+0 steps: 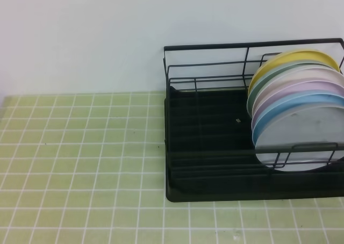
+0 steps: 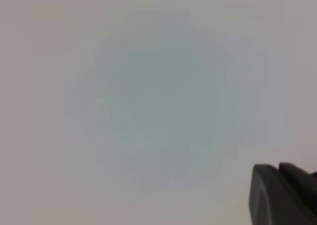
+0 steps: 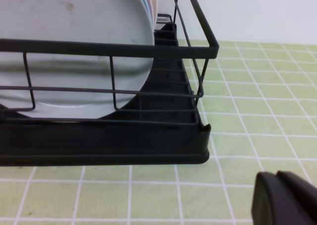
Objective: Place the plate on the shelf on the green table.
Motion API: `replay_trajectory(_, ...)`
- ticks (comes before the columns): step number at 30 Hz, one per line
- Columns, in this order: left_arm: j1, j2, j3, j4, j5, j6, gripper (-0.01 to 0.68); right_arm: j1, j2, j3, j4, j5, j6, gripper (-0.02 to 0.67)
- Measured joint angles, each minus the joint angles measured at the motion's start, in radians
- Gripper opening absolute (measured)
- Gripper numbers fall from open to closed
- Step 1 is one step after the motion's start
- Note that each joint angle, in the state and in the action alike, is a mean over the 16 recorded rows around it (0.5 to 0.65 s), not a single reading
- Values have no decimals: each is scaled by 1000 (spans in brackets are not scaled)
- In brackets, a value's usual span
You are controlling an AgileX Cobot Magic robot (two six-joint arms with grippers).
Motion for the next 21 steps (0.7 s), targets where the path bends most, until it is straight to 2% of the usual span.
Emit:
replay_trajectory(8, 0, 1, 124, 448, 48, -399, -2, 0, 0, 2, -1, 1, 0, 0)
replay_trajectory(16, 6, 2, 180, 632, 38, -517, -2, 0, 0, 8, -3, 1, 0, 0)
replay_trajectory(21, 60, 2, 183, 773, 48, -644, -2, 0, 0, 6, -3, 1, 0, 0)
